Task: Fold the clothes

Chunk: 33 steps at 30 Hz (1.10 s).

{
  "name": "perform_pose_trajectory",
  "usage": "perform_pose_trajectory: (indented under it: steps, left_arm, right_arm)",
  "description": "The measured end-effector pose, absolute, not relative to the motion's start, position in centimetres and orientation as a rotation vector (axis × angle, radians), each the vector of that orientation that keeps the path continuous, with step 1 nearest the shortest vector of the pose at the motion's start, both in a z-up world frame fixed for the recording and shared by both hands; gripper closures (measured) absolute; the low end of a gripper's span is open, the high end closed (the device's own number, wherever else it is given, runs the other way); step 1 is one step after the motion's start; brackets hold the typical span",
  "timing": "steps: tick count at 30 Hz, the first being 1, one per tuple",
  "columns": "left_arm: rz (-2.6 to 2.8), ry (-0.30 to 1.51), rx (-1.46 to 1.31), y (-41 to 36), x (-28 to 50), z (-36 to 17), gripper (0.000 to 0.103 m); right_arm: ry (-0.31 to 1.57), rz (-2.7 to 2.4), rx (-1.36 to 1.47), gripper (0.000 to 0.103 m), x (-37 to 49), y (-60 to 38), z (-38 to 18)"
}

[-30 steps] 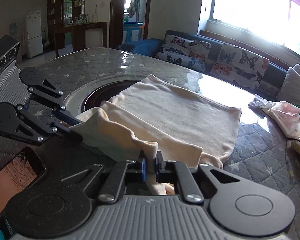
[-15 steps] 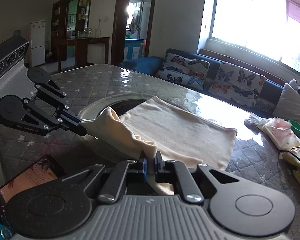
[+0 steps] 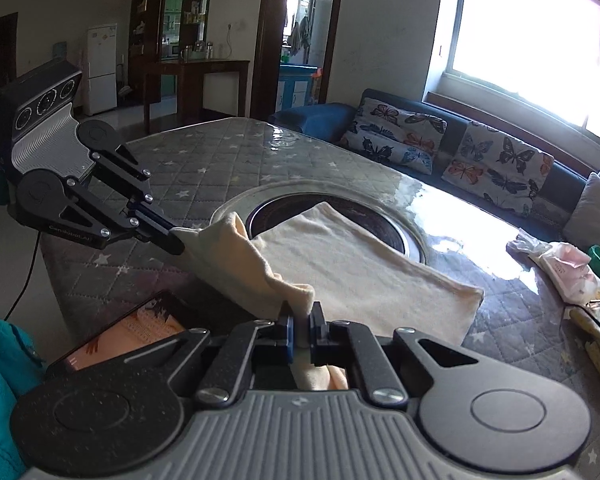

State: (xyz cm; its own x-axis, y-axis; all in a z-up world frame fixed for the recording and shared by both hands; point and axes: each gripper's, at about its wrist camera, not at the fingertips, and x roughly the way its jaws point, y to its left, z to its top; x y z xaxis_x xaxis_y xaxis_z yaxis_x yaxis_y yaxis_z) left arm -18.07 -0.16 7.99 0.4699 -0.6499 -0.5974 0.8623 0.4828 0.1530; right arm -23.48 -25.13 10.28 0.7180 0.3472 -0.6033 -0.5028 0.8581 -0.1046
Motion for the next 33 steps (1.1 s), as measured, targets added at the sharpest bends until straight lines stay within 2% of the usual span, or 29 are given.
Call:
perform_pose_trajectory:
  steps: [12,18,24,26,29,31,33]
  left_arm:
    - [-0.855,0.472,0.435,-3.0,-7.8,9.0,0.098]
    - [-0.763,0.529,0.409,-4.8,-1.2,6.5,0.098]
    - [-0.673,0.621,0.377,-6.5,3.1,2.8,0.098]
    - [-0.647,0.641,0.374,-6.7,3.7,2.0,0.097]
    - [-0.628,0.641,0.392,-6.7,3.7,1.6,0.094]
    - [-0.622,0.634,0.4,-6.6,3.8,1.9,0.092]
    - [-0.605,0.628,0.406,-6.5,4.1,2.1,0.085]
  right_arm:
    - [0.604,0.456,-0.342,0.097,-11.4,-26.6,12.1]
    - [0.629,0.423,-0.368,0.097,-5.2,-26.7,10.0]
    - [0.675,0.361,-0.321,0.096,0.1,-26.5,5.4]
    - [0.693,0.335,-0.298,0.093,1.1,-26.5,3.7]
    - [0.716,0.291,-0.249,0.08,1.6,-27.3,2.3]
    - [0.705,0.25,-0.205,0.08,0.9,-28.6,2.5]
    - [0.698,0.205,-0.16,0.08,0.1,-30.3,3.2]
